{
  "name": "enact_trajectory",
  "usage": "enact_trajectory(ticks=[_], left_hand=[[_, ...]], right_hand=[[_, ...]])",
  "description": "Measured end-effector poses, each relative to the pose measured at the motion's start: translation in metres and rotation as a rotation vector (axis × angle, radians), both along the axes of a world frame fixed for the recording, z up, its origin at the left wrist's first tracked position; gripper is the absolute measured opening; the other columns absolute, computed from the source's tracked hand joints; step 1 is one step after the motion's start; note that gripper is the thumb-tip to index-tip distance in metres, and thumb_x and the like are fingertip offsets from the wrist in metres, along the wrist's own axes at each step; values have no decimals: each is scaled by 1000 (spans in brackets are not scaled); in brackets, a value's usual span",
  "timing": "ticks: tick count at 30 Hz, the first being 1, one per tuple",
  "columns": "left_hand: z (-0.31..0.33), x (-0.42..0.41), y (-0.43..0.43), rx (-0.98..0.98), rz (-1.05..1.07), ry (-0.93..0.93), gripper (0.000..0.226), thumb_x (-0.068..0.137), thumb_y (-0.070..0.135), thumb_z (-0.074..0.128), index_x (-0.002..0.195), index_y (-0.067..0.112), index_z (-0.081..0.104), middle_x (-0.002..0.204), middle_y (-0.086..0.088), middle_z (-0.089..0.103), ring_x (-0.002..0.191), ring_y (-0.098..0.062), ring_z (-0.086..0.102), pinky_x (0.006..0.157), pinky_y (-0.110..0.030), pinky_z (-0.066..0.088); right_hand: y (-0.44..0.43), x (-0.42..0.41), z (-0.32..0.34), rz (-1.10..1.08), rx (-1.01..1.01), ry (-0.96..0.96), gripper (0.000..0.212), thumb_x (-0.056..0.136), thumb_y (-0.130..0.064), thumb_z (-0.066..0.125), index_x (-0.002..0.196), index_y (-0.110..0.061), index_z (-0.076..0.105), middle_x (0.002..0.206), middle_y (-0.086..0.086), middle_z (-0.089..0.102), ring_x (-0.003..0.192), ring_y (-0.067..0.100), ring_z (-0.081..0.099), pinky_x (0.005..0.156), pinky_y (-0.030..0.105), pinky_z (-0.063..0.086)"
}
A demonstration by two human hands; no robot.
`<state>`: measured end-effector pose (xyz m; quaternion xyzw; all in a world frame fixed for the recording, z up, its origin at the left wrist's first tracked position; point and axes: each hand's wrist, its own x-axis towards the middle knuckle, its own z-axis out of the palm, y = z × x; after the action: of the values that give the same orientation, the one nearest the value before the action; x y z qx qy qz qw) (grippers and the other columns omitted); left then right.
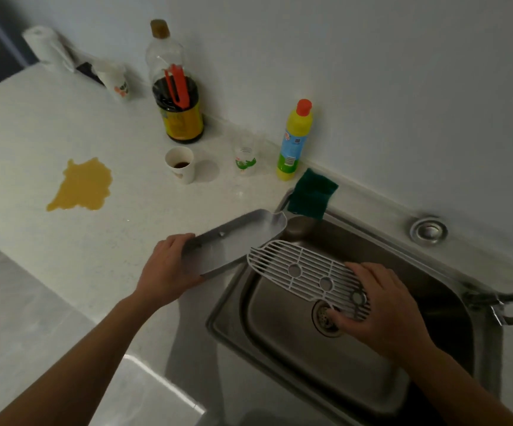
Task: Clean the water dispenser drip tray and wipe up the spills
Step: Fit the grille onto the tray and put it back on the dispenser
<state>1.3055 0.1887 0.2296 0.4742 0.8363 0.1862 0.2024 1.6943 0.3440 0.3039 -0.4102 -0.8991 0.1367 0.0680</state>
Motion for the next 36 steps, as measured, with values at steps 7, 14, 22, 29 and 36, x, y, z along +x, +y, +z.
enact_trajectory(ticks=[7, 14, 22, 29, 36], left_hand=[[-1, -9, -55, 62, -188, -81, 102, 68, 34, 95, 153, 22, 41, 147, -4, 57, 130, -21, 54, 105, -39, 49], [-7, -10, -71, 149, -168, -184, 101, 73, 40, 92, 156, 21, 37, 150, 1, 56, 130, -11, 55, 106, -29, 47], [-20, -12, -75, 222, -118, -242, 100, 72, 37, 93, 155, 23, 39, 147, 4, 58, 128, -9, 58, 107, -28, 49], [-26, -14, -74, 234, -129, -245, 99, 72, 40, 93, 154, 23, 40, 145, 7, 59, 127, -5, 58, 107, -26, 49], [-31, -16, -75, 238, -135, -238, 97, 72, 43, 91, 153, 28, 39, 144, 15, 56, 127, -3, 56, 108, -29, 50]], right_hand=[[-13, -72, -7, 264, 29, -68, 93, 70, -78, 65, 137, -13, 59, 126, 6, 59, 107, 20, 56, 93, 40, 53], [-28, -131, -33, 393, 19, -146, 91, 71, -77, 69, 135, -12, 61, 126, 7, 62, 112, 25, 57, 100, 45, 48], [-16, -162, -57, 471, 14, -118, 96, 72, -83, 59, 140, -16, 57, 129, 3, 58, 115, 21, 53, 101, 44, 47], [-14, -171, -73, 515, -120, -91, 106, 74, -85, 55, 151, -14, 43, 145, 4, 49, 126, 21, 51, 107, 44, 47], [-15, -170, -85, 569, -39, -102, 104, 80, -87, 46, 151, -12, 38, 147, 7, 48, 131, 25, 47, 115, 47, 37]])
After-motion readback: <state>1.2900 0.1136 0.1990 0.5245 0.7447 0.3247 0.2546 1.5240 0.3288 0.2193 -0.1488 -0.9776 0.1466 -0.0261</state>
